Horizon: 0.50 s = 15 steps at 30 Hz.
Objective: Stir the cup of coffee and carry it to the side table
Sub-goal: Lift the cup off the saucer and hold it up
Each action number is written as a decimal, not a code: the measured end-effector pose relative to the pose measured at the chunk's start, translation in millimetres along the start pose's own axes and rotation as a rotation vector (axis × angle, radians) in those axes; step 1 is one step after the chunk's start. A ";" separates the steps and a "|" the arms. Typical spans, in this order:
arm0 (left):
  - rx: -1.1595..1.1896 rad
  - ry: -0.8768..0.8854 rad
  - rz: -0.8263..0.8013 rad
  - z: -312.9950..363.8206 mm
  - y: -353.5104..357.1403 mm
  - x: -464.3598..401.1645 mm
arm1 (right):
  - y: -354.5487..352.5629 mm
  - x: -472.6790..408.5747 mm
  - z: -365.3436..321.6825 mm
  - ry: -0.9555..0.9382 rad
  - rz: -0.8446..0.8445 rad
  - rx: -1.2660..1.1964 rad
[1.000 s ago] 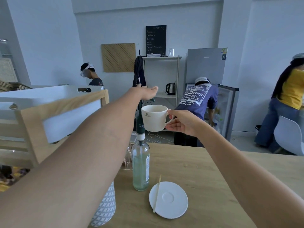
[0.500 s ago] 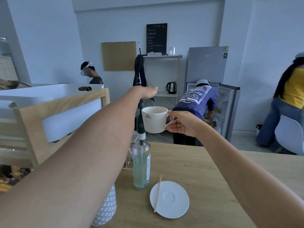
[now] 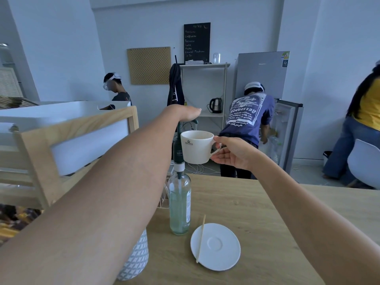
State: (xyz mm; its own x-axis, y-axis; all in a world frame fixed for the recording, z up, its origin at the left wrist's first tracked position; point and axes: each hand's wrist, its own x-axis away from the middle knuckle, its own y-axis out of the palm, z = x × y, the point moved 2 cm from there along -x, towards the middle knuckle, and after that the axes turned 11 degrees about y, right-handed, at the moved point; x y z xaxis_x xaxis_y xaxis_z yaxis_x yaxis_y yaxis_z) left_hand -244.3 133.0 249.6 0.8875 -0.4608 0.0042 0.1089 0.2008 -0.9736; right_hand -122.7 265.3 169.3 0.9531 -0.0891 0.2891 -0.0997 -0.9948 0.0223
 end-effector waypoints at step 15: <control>-0.003 0.001 -0.018 -2.5 12.0 -7.9 | -3.0 -0.6 1.5 -0.004 -0.002 0.013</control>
State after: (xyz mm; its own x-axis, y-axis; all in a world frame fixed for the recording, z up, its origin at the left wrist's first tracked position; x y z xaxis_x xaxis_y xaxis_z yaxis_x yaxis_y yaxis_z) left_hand -251.1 136.9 237.3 0.8851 -0.4649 0.0215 0.1235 0.1901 -0.9740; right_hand -122.5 268.3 167.6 0.9545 -0.0873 0.2852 -0.0942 -0.9955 0.0105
